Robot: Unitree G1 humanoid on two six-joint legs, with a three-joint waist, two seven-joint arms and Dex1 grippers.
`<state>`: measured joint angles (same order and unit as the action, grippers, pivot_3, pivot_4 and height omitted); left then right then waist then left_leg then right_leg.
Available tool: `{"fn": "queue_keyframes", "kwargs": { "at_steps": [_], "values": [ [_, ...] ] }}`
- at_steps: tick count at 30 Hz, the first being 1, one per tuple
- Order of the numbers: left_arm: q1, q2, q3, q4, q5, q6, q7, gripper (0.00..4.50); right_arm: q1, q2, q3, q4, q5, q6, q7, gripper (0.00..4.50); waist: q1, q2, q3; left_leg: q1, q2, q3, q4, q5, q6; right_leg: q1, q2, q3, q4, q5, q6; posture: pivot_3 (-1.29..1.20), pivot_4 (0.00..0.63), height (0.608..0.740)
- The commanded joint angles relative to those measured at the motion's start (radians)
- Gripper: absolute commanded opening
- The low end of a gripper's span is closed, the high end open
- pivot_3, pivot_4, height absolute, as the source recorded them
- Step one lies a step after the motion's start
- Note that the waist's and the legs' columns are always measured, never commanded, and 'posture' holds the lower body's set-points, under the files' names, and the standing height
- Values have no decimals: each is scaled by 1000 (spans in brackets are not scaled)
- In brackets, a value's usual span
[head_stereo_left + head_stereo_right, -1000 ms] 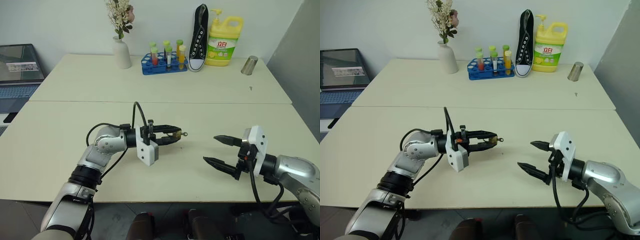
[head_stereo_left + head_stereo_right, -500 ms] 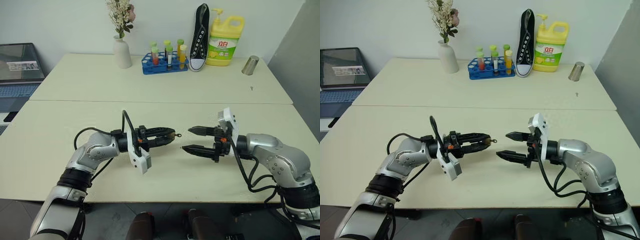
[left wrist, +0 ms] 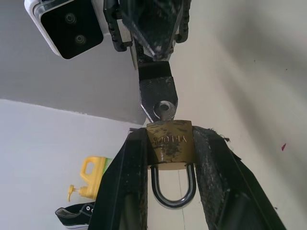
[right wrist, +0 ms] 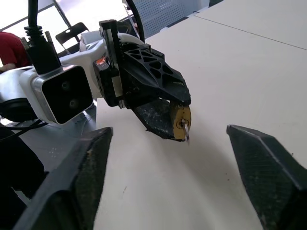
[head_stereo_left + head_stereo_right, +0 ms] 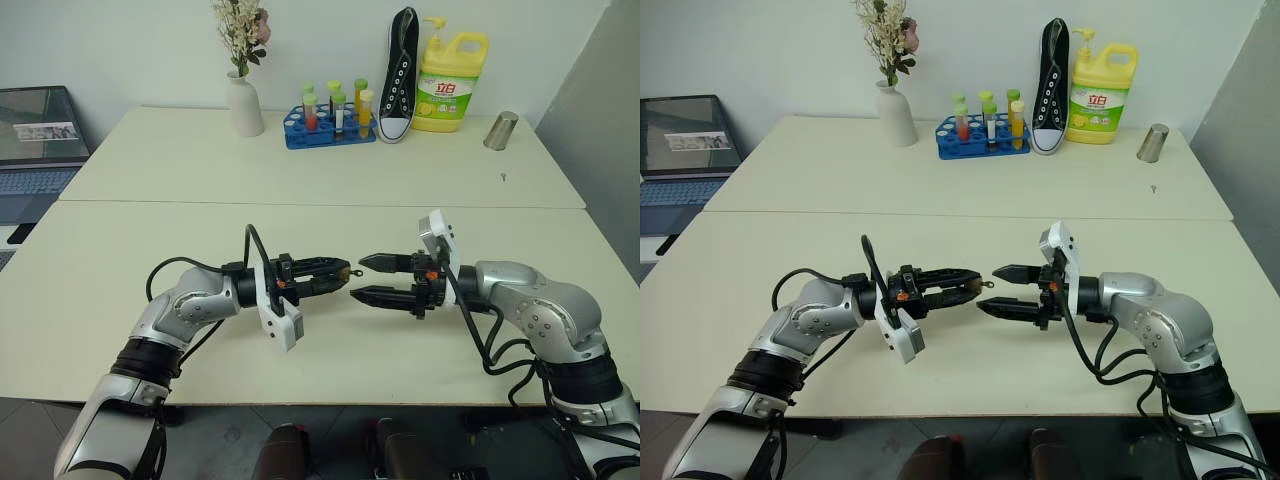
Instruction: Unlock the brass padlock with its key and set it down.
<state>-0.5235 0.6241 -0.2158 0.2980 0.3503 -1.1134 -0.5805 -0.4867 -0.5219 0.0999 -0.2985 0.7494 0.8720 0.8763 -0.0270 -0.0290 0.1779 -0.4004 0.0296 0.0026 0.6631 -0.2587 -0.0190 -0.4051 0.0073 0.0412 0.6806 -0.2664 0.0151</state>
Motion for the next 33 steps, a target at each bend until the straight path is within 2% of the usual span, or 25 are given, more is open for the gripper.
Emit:
{"fn": "queue_keyframes", "kwargs": {
  "at_steps": [1, 8, 14, 19, 23, 28, 33],
  "values": [
    [-11, 11, -7, -46, -10, 6, 18, 974, -20, 2, -17, -8, 27, 13, 11, 2474, 0, 0, 0, 0, 0, 0, 0, 0, 0, 0, 0, 0, 0, 0, 0, 0, 150, 740],
    [-8, 14, -12, -58, -9, 17, 28, 974, -27, -3, -9, -2, 19, 22, 24, 2, 0, 0, 0, 0, 0, 0, 0, 0, 0, 0, 0, 0, 0, 0, 0, 0, 150, 740],
    [-7, 14, -11, -60, 0, 16, 37, 974, -37, -14, -11, 7, 29, 49, 32, 0, 0, 0, 0, 0, 0, 0, 0, 0, 0, 0, 0, 0, 0, 0, 0, 0, 150, 740],
    [-11, 16, -10, -52, 23, -2, 55, 974, -88, -15, -54, 46, 132, 220, 7, 0, 0, 0, 0, 0, 0, 0, 0, 0, 0, 0, 0, 0, 0, 0, 0, 0, 150, 740],
    [-19, 19, -8, -42, 53, -27, 77, 974, -161, 14, -129, 133, 256, 443, -71, 0, 0, 0, 0, 0, 0, 0, 0, 0, 0, 0, -1, 0, 0, 0, 0, 0, 150, 740],
    [-29, 23, -11, -31, 85, -46, 108, 974, -232, 67, -208, 224, 308, 599, -168, 0, 0, 0, 0, 0, 0, 0, 0, 0, 0, 0, -1, 1, 0, 0, -1, 0, 150, 740],
    [-34, 27, -15, -23, 112, -55, 138, 974, -260, 100, -242, 258, 319, 678, -216, 0, -1, 0, 0, -1, 0, 0, 0, 0, 0, 0, -1, 0, 0, 0, -1, 0, 150, 740]
  ]
}}
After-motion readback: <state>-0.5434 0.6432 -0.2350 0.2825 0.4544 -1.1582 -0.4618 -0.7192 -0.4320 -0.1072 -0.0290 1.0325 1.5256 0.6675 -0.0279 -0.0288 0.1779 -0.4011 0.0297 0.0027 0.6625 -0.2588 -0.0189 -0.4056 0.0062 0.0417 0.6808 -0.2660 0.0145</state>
